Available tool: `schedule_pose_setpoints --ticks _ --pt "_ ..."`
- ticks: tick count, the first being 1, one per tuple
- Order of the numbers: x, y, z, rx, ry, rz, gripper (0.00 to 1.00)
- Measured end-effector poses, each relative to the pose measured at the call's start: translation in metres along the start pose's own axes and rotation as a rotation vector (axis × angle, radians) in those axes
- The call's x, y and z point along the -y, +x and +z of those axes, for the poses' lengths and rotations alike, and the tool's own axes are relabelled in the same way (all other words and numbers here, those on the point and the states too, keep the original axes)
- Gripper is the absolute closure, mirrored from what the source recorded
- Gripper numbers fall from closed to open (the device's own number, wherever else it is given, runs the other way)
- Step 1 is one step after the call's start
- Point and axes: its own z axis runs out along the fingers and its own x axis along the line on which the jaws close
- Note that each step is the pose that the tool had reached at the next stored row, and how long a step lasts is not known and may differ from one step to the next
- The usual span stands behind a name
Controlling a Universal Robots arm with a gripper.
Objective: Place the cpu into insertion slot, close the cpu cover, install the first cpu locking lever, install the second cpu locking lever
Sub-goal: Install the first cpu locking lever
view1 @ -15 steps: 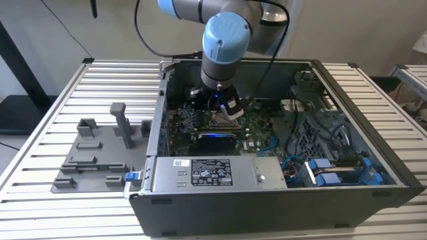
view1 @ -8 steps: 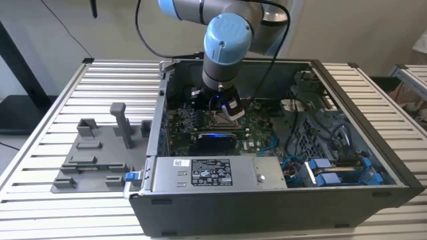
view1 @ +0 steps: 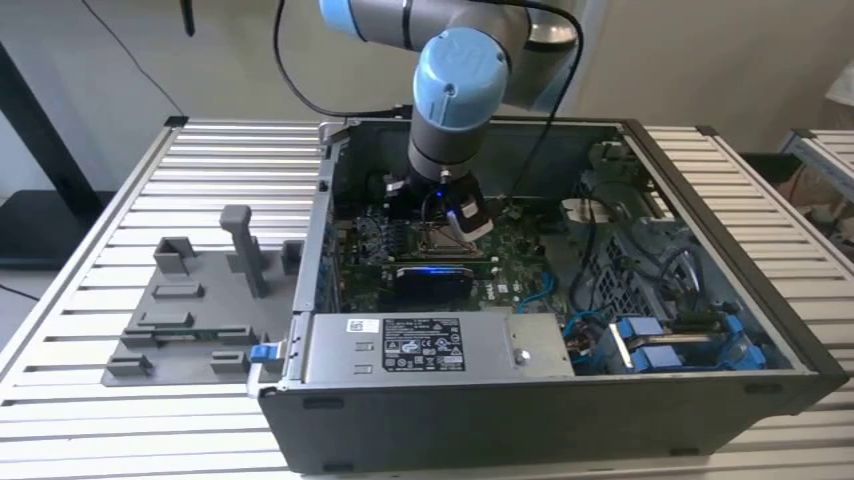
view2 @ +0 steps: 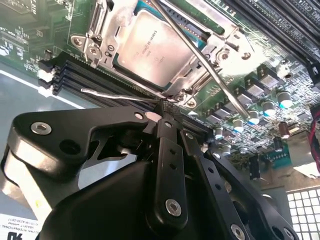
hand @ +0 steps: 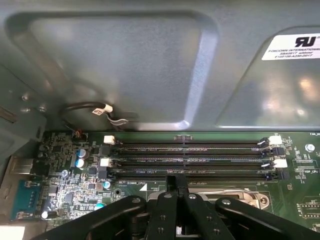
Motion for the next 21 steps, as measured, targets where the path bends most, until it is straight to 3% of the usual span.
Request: schedule_pose_setpoints --ticks 21 --pt "-0.0011 -0.0171 0.0034 0.0001 -0.0001 0.000 0.89"
